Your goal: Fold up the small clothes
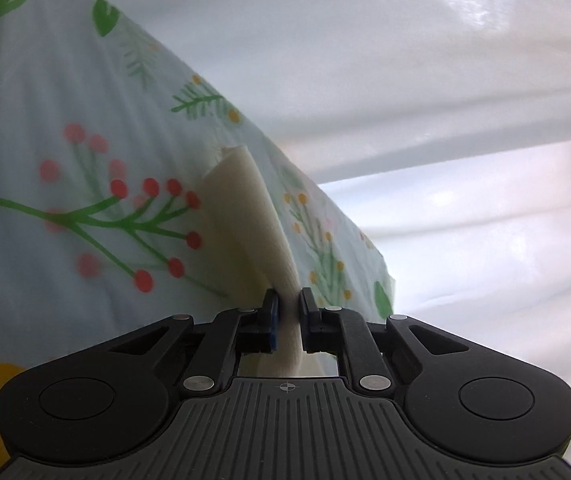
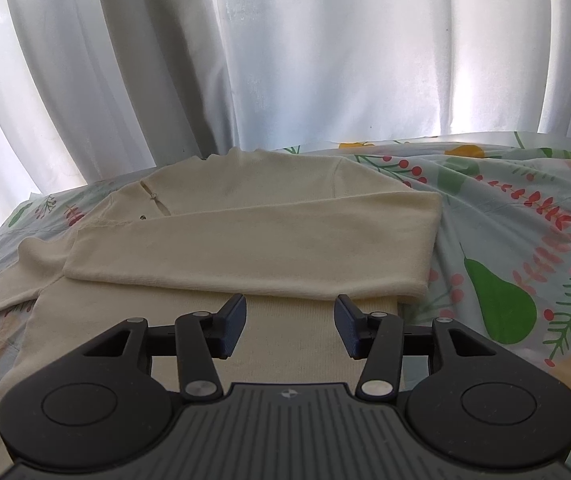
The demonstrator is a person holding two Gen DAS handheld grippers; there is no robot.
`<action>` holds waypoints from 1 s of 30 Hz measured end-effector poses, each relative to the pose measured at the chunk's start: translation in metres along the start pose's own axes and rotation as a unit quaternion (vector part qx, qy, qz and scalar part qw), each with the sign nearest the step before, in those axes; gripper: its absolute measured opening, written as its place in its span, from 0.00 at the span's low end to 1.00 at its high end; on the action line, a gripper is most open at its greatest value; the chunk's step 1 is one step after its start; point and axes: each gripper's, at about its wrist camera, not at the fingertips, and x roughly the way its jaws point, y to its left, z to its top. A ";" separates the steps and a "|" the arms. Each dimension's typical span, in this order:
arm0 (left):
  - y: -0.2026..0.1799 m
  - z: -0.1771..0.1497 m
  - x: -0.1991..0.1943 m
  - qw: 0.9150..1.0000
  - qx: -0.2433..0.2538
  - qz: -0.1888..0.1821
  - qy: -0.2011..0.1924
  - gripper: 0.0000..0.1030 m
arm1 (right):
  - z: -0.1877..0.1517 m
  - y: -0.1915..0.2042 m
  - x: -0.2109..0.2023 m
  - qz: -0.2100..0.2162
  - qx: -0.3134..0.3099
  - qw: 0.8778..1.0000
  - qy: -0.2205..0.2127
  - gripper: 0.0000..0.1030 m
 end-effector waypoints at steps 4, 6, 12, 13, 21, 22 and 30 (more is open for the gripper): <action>-0.063 -0.038 -0.025 0.991 0.093 -0.097 0.021 0.11 | 0.002 -0.002 -0.001 0.002 0.007 1.000 -0.006 0.47; -0.104 -0.072 -0.046 0.971 0.171 -0.161 0.039 0.11 | 0.002 -0.003 -0.002 0.001 0.013 1.000 -0.008 0.47; -0.179 -0.215 -0.091 0.863 0.374 -0.299 0.164 0.26 | 0.003 -0.006 -0.005 0.004 0.022 1.000 -0.011 0.47; -0.180 -0.237 -0.092 0.845 0.400 -0.301 0.185 0.34 | 0.004 -0.006 -0.006 0.004 0.023 1.000 -0.011 0.47; -0.130 -0.289 -0.079 0.817 0.481 -0.182 0.263 0.44 | 0.011 -0.008 0.003 0.033 0.022 0.999 0.004 0.47; -0.125 -0.281 -0.067 0.821 0.475 -0.171 0.269 0.44 | 0.013 -0.007 0.009 0.047 0.023 0.999 0.011 0.47; -0.105 -0.252 -0.047 0.846 0.469 -0.085 0.239 0.44 | 0.039 0.023 0.072 0.123 0.031 0.991 0.047 0.46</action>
